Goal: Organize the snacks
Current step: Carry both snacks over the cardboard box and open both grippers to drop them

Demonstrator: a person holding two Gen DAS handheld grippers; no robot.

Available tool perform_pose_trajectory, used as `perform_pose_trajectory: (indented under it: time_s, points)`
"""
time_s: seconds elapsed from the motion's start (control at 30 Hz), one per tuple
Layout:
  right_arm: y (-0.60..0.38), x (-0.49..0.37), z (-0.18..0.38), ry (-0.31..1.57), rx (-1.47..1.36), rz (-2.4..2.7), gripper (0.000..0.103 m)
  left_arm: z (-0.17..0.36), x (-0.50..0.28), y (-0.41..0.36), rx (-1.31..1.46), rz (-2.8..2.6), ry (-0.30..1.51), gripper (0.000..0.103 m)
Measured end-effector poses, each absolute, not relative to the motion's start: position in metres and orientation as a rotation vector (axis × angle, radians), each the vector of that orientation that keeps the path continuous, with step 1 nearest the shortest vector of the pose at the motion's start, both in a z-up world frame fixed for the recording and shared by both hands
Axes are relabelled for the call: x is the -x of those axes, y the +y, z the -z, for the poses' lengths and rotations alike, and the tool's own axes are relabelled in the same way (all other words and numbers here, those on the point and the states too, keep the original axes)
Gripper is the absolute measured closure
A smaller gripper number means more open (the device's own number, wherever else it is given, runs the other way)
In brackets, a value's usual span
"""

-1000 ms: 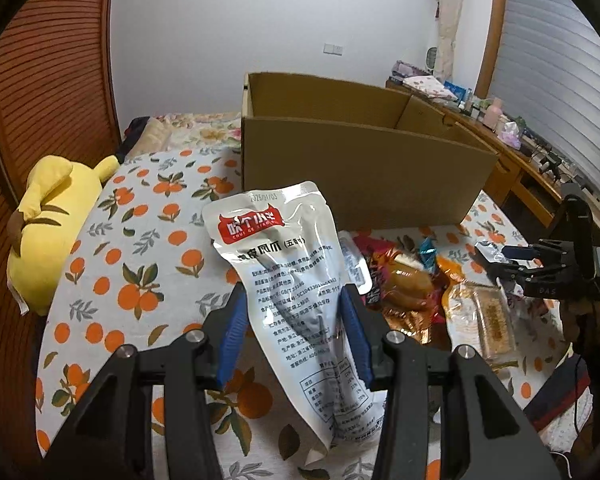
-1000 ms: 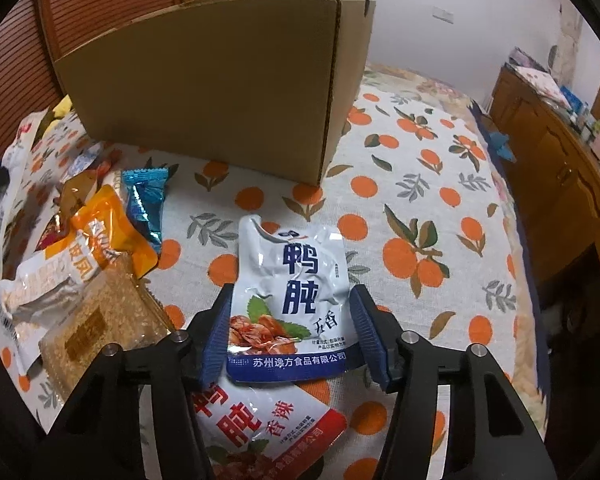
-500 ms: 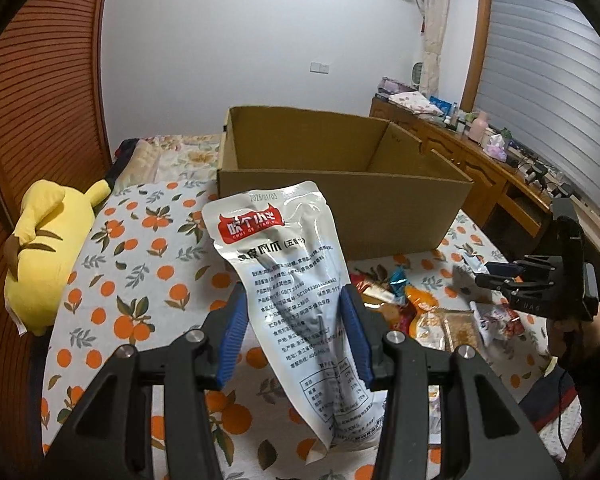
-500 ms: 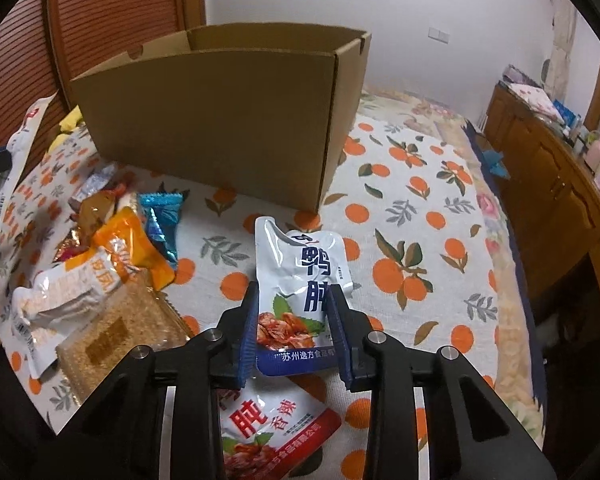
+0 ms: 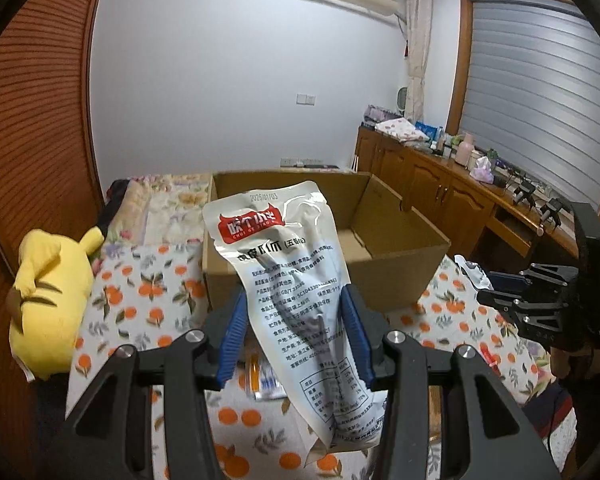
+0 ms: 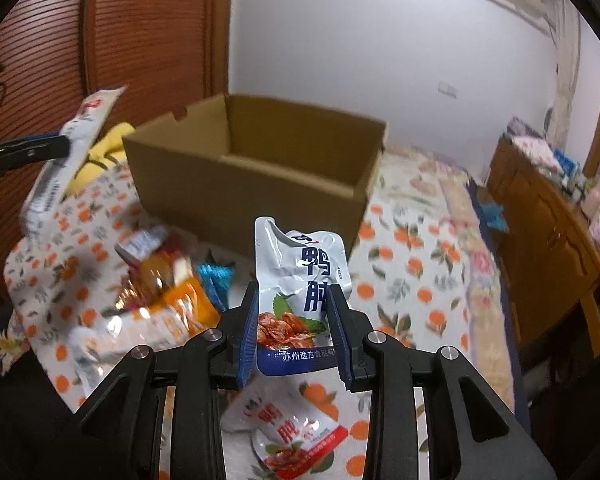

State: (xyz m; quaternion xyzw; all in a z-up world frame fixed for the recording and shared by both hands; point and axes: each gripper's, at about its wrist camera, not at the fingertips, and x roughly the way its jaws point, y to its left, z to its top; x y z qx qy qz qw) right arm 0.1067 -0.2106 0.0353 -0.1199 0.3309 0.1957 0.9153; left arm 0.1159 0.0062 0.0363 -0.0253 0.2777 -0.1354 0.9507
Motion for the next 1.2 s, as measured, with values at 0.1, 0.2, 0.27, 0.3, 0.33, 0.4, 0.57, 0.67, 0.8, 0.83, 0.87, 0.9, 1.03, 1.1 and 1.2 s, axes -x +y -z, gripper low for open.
perform_pose_trajectory:
  time_s: [0.1,0.2,0.27,0.3,0.33,0.4,0.57,0.67,0.8,0.83,0.87,0.9,1.03,1.1,1.2]
  points:
    - [-0.202,-0.109,-0.05,0.649,0.259,-0.413,0.071,-0.045,-0.124,0.005,0.033,0.267,0.549,0.058]
    - [-0.194,-0.114,-0.062,0.629,0.263,-0.424,0.071,-0.051,-0.131,0.006,0.027,0.259,0.542,0.058]
    - [-0.189,-0.119,-0.069,0.62,0.261,-0.438,0.071,-0.053,-0.137,0.006,0.021,0.257,0.54,0.058]
    - [-0.187,-0.122,-0.071,0.616,0.26,-0.44,0.071,-0.053,-0.139,0.006,0.02,0.258,0.541,0.058]
    - [-0.184,-0.124,-0.073,0.612,0.259,-0.441,0.071,-0.054,-0.142,0.006,0.021,0.259,0.544,0.058]
    - [-0.178,-0.129,-0.077,0.607,0.258,-0.453,0.071,-0.055,-0.149,0.005,0.006,0.261,0.547,0.058]
    - [-0.161,-0.148,-0.079,0.594,0.256,-0.464,0.071,-0.058,-0.169,-0.002,-0.036,0.255,0.543,0.057]
    - [-0.152,-0.163,-0.075,0.605,0.257,-0.476,0.071,-0.054,-0.182,-0.004,-0.063,0.245,0.552,0.057]
    - [-0.143,-0.182,-0.069,0.619,0.284,-0.483,0.071,-0.047,-0.204,-0.004,-0.076,0.241,0.581,0.057]
    - [-0.141,-0.187,-0.067,0.624,0.283,-0.486,0.071,-0.045,-0.21,-0.003,-0.071,0.243,0.591,0.057]
    - [-0.139,-0.192,-0.064,0.63,0.282,-0.489,0.071,-0.043,-0.215,-0.003,-0.065,0.246,0.601,0.057]
    - [-0.139,-0.195,-0.062,0.635,0.281,-0.488,0.071,-0.041,-0.221,-0.002,-0.062,0.249,0.614,0.057]
    - [-0.138,-0.212,-0.053,0.653,0.253,-0.464,0.085,-0.035,-0.24,-0.004,-0.05,0.259,0.649,0.057]
    - [-0.138,-0.219,-0.049,0.663,0.236,-0.467,0.088,-0.034,-0.247,-0.007,-0.049,0.261,0.655,0.06]
    - [-0.137,-0.228,-0.045,0.682,0.224,-0.461,0.09,-0.037,-0.254,-0.011,-0.039,0.263,0.655,0.063]
